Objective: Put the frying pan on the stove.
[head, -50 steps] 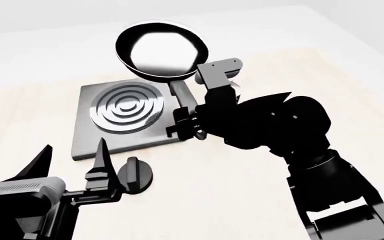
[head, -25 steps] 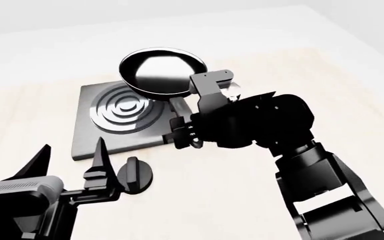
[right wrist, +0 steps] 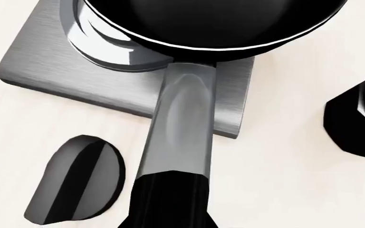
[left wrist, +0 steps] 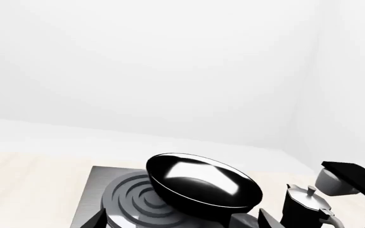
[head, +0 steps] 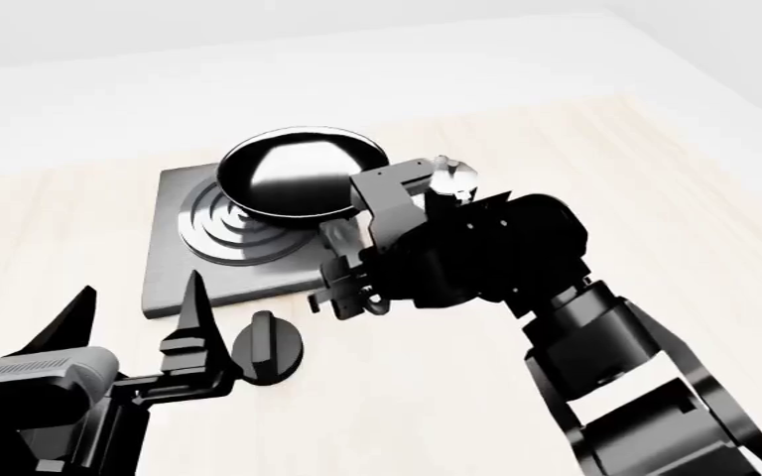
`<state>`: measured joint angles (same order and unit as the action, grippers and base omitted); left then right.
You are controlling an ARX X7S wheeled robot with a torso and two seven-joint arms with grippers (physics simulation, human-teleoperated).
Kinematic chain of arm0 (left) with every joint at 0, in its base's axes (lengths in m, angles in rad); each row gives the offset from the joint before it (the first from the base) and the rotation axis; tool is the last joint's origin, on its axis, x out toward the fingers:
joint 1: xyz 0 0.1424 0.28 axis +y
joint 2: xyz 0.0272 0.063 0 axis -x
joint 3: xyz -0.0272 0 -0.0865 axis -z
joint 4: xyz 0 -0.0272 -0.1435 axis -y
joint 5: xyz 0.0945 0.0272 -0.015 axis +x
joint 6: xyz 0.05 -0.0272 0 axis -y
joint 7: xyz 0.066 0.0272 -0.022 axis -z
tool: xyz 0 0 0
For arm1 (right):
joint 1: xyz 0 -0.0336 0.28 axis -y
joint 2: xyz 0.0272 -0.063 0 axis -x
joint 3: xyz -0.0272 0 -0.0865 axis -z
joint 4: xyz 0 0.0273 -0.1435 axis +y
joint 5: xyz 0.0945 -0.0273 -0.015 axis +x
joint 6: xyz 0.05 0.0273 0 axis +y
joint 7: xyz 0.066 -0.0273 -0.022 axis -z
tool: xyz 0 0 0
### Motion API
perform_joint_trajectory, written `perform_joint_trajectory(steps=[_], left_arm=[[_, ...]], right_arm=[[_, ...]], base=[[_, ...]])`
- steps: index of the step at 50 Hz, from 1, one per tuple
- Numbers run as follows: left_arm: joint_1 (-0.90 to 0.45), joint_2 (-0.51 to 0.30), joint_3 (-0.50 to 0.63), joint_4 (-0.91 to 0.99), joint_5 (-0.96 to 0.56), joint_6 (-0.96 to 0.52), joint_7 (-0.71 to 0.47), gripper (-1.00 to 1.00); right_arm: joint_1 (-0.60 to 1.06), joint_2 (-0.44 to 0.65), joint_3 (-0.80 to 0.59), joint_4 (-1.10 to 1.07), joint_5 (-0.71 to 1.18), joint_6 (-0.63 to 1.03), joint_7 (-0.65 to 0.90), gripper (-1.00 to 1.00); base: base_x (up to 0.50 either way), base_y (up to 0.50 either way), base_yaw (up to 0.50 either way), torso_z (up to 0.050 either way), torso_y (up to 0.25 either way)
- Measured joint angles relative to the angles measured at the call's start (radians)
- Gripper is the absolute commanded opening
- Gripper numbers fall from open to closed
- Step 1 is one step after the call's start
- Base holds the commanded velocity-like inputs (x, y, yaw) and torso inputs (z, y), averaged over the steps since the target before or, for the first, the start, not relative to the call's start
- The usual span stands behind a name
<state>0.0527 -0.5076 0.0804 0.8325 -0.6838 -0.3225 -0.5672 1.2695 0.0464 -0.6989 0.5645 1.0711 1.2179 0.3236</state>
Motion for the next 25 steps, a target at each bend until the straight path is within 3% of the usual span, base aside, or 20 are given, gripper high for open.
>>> perform_joint_trajectory(steps=[25], left_arm=[[-0.001, -0.009, -0.009, 0.002, -0.016, 0.006, -0.008, 1.00]], right_arm=[[0.072, -0.019, -0.243, 0.109, 0.135, -0.159, -0.064, -1.00]], base=[[0.00, 0.00, 0.00, 0.000, 0.002]])
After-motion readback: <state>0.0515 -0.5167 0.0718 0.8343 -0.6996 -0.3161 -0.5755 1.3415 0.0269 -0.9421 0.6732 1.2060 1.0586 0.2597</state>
